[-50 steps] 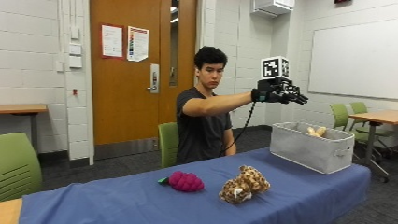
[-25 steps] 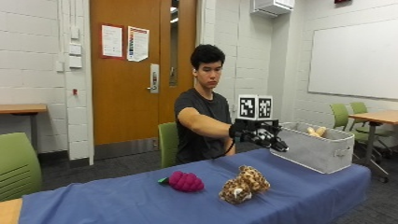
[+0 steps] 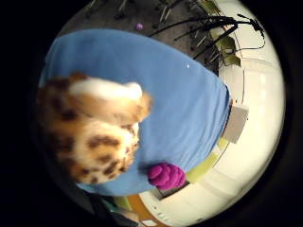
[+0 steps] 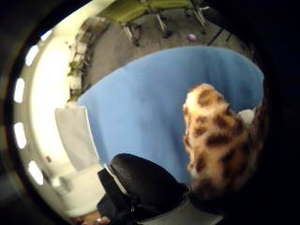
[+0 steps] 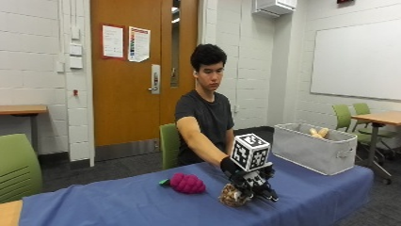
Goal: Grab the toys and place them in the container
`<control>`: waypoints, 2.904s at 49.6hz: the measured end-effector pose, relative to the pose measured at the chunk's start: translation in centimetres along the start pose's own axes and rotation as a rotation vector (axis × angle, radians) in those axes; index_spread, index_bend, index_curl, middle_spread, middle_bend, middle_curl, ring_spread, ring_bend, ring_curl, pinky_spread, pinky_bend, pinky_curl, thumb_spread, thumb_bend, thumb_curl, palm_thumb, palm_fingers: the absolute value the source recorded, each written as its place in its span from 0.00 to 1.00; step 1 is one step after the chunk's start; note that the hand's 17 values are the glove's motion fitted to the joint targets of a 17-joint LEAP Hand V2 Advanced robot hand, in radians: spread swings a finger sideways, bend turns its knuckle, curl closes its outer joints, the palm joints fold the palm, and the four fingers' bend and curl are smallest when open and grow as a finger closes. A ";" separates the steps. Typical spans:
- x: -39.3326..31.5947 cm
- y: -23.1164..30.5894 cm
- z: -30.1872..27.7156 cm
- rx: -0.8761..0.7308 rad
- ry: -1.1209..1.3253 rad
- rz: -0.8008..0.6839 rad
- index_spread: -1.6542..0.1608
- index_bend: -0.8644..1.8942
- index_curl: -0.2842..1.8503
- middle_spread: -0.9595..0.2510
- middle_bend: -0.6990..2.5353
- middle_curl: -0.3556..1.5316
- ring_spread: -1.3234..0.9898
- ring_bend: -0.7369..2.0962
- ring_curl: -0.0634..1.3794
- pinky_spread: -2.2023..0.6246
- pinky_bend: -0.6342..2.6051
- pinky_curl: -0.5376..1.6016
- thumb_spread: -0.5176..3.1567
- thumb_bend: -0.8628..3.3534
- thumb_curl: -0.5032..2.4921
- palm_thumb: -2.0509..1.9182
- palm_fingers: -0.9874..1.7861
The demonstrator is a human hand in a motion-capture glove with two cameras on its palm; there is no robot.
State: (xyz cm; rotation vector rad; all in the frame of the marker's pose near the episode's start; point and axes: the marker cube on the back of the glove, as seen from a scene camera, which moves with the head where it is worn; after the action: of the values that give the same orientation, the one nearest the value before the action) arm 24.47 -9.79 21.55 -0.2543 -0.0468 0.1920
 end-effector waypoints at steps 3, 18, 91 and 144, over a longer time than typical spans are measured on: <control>0.4 0.2 0.6 -0.018 -0.001 0.004 0.76 0.38 0.39 0.63 0.29 0.40 0.43 0.31 0.18 0.76 0.34 0.39 0.37 0.17 0.22 0.47 0.31; 1.0 1.7 1.7 -0.053 0.041 -0.012 0.76 0.40 0.39 0.63 0.26 0.38 0.46 0.29 0.12 0.78 0.35 0.40 0.36 0.18 0.22 0.48 0.30; -1.8 6.4 -5.9 0.053 -0.111 0.012 0.74 0.52 0.51 0.53 0.53 0.51 0.42 0.68 0.38 0.62 0.40 0.43 0.50 0.24 0.36 0.63 0.84; -51.6 14.0 -26.7 0.378 -0.130 -0.825 0.77 0.58 0.57 0.56 0.56 0.53 0.42 0.71 0.39 0.62 0.43 0.44 0.46 0.23 0.49 0.62 0.80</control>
State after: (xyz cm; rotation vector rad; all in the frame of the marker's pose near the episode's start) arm -26.81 -13.08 -8.99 0.1666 -0.2355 -0.6014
